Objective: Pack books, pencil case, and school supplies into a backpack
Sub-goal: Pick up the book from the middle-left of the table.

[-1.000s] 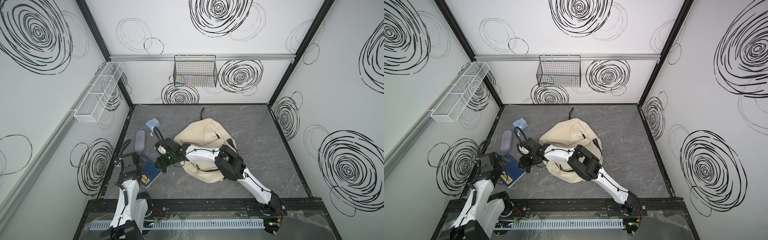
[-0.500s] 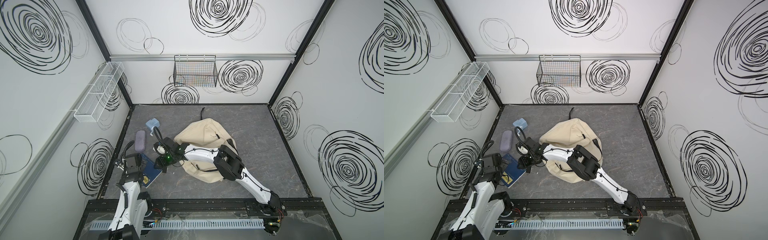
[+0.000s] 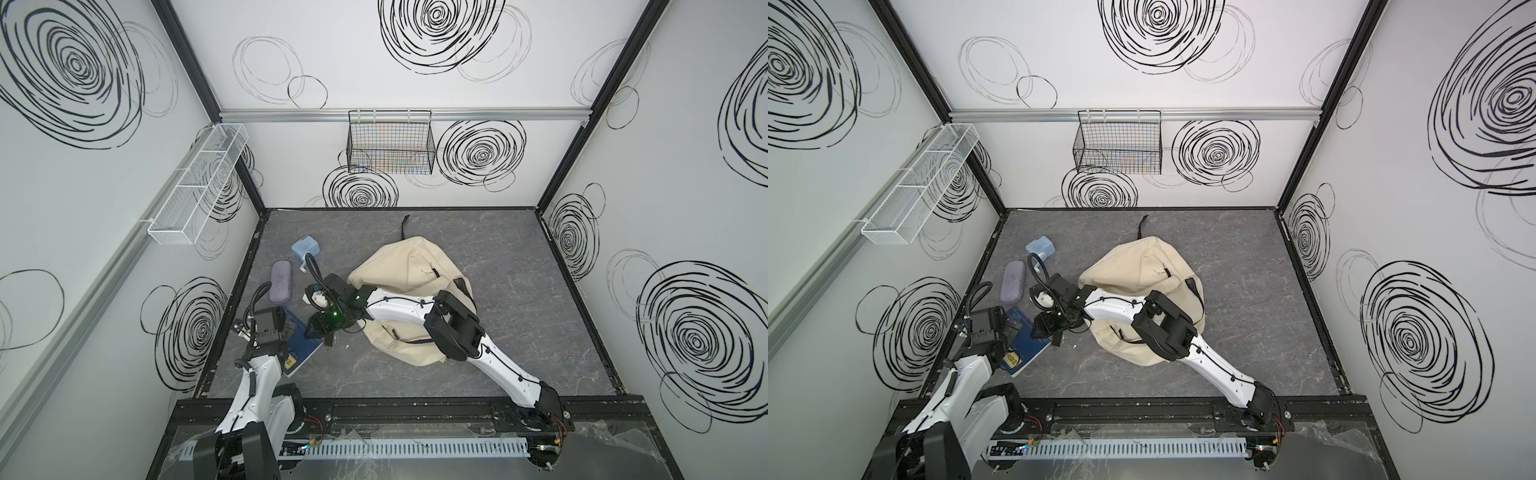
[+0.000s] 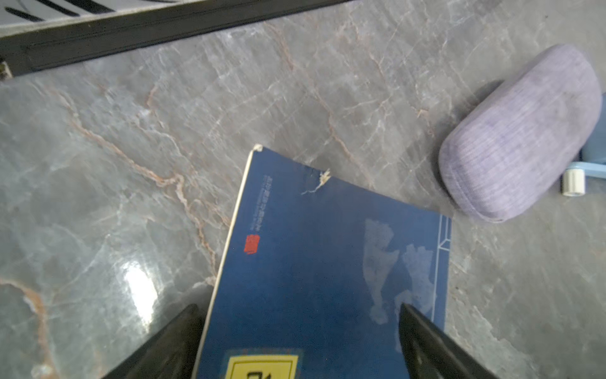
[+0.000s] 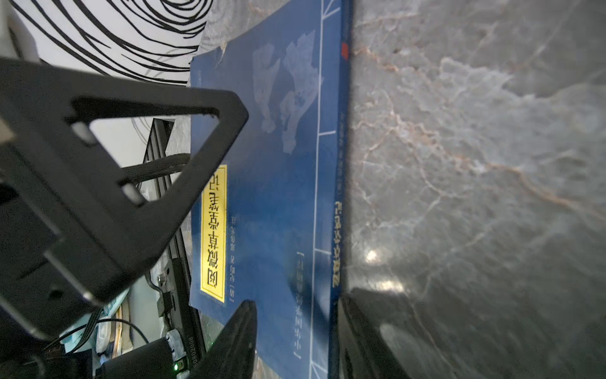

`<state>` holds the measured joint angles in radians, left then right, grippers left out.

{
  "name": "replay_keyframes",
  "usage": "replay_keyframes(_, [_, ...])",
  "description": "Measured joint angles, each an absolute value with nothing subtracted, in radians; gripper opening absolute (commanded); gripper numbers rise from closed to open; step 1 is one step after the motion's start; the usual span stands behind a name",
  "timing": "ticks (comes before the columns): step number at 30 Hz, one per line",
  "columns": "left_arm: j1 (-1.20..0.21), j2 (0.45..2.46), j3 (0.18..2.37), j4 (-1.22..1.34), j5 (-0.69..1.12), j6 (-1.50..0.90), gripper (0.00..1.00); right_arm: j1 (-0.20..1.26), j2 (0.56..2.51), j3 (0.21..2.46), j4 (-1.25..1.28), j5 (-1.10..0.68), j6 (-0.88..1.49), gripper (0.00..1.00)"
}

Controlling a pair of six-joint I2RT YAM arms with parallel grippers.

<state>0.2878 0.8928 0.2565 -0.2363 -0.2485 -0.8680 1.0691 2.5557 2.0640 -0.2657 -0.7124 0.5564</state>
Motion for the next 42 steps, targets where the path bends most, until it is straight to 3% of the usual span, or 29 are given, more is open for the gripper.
replay_keyframes(25, [0.291,0.817,0.191,-0.142,-0.184,-0.876,0.96,1.007,2.566,1.951,-0.151,-1.052,0.593,0.33])
replay_keyframes(42, [0.242,0.728,0.128,-0.083,-0.176,-0.927,0.96,1.005,2.497,1.81,-0.03,-1.04,0.749,0.35])
